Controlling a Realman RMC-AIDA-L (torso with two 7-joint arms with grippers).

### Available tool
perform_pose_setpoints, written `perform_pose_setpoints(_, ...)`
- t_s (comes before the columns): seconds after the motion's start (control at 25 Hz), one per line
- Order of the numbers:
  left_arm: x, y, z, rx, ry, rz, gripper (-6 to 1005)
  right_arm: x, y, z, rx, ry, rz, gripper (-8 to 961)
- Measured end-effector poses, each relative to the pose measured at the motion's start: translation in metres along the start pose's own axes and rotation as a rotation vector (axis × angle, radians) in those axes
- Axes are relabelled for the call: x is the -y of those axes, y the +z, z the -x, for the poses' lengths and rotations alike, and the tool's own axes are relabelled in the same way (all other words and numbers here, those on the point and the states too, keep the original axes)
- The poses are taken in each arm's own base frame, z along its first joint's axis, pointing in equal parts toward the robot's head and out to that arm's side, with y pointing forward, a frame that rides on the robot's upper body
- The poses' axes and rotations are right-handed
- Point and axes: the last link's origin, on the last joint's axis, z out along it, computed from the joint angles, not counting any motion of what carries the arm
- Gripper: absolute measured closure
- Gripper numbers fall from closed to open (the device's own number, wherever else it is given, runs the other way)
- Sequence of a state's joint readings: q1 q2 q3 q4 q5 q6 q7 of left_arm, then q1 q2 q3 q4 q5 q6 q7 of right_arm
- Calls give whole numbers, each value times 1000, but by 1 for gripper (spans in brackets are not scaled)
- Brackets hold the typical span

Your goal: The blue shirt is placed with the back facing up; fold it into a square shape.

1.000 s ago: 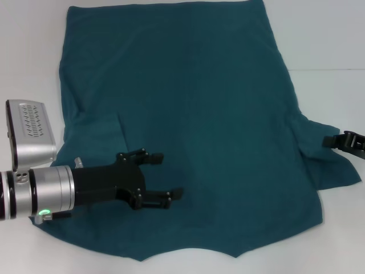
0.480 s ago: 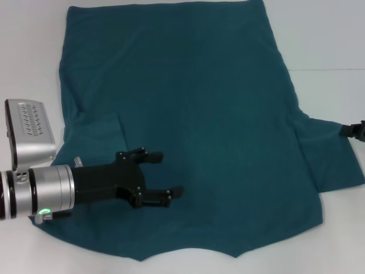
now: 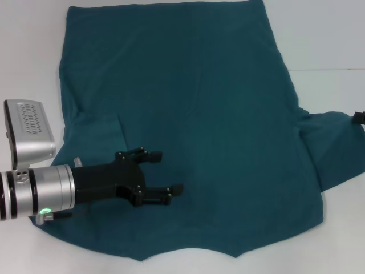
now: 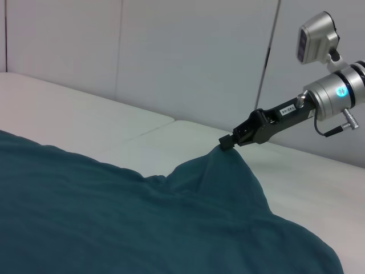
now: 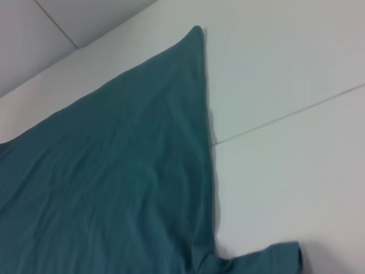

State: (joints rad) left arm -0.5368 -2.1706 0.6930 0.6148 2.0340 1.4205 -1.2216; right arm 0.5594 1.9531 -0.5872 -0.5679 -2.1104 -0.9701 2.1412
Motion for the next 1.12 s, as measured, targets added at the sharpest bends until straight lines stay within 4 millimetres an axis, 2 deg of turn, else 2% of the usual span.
perform_pose_setpoints(0.68, 1, 1, -2, -21, -14, -11, 49, -6, 3, 26, 34, -84, -15, 939)
perform_pose_setpoints(1.12, 3, 2, -3, -19, -11, -18, 49, -13, 7, 32, 24, -118, -5, 934)
